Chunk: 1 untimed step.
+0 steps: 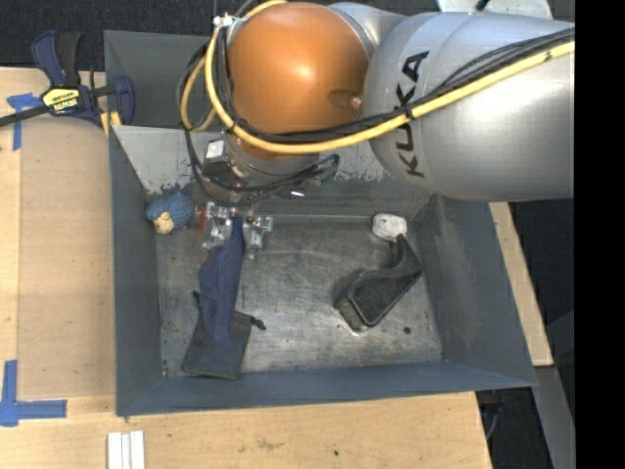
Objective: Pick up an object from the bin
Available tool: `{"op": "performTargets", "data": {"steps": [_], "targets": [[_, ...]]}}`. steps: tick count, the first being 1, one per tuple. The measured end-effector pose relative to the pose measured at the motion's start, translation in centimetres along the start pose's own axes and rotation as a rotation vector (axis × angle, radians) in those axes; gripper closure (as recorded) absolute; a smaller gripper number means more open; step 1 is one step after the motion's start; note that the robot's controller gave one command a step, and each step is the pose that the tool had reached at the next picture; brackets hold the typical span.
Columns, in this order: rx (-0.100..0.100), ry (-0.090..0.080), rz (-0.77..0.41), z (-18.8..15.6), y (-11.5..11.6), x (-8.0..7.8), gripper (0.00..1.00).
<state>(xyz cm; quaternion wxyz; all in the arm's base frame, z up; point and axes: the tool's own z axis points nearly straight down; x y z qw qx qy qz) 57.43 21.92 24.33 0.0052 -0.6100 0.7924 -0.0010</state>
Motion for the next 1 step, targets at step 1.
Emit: {"op": "performTargets", "data": {"steps": [1], "targets": [[-0.010,0.005,-0.243,2.68,3.47,2.03,1.00]]}}
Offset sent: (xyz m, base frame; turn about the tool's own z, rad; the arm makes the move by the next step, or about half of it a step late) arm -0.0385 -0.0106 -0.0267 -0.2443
